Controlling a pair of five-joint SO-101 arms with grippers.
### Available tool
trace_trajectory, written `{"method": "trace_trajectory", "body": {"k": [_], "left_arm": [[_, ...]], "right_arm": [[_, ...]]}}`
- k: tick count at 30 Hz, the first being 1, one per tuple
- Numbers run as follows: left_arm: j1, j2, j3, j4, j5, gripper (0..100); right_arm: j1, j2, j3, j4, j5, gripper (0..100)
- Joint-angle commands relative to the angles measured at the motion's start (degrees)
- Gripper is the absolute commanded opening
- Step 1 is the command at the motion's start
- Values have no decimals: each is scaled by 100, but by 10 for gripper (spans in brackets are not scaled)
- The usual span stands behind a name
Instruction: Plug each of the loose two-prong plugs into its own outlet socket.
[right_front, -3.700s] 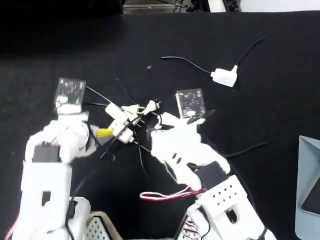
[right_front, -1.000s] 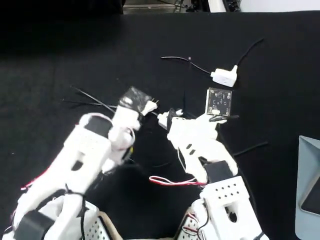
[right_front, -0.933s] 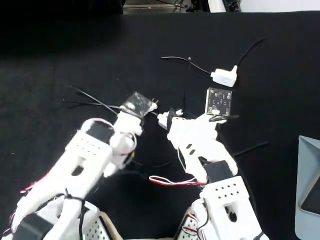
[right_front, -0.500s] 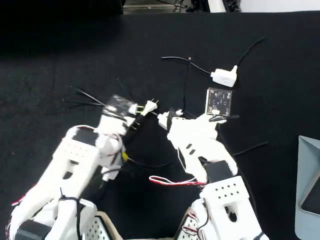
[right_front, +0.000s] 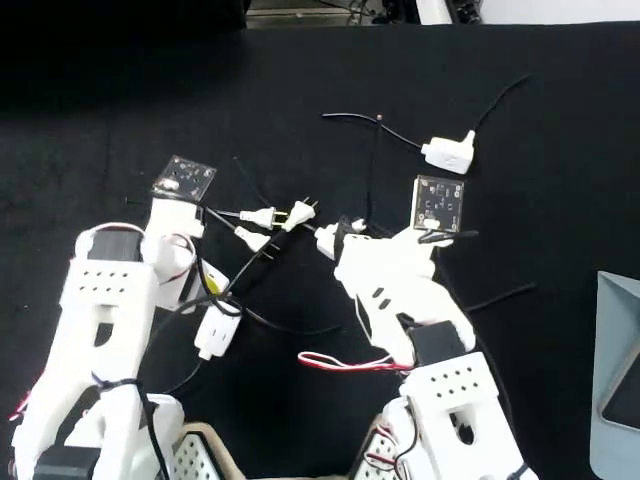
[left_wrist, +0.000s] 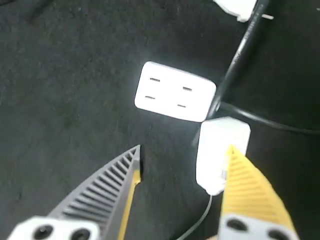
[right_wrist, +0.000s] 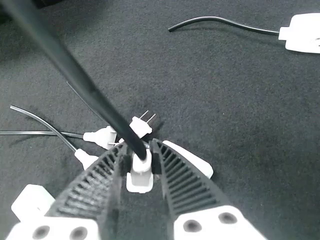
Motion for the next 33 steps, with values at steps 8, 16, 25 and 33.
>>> {"method": "trace_trajectory", "body": {"k": [8,16,25,33], "left_arm": [[1411,-185,-251,571,545,256],[1569,-176,1253,-862,598,256],[1648,-176,2220,-1837,633,216],[1859,-185,1982,-1890,633,188]], "right_arm": [[-62,-101,-57,-88,-62,12],[-62,-92,-57,-88,-62,12],[-53,-92,-57,-88,-53,12],[-44,-92,-57,-88,-35,12]]}}
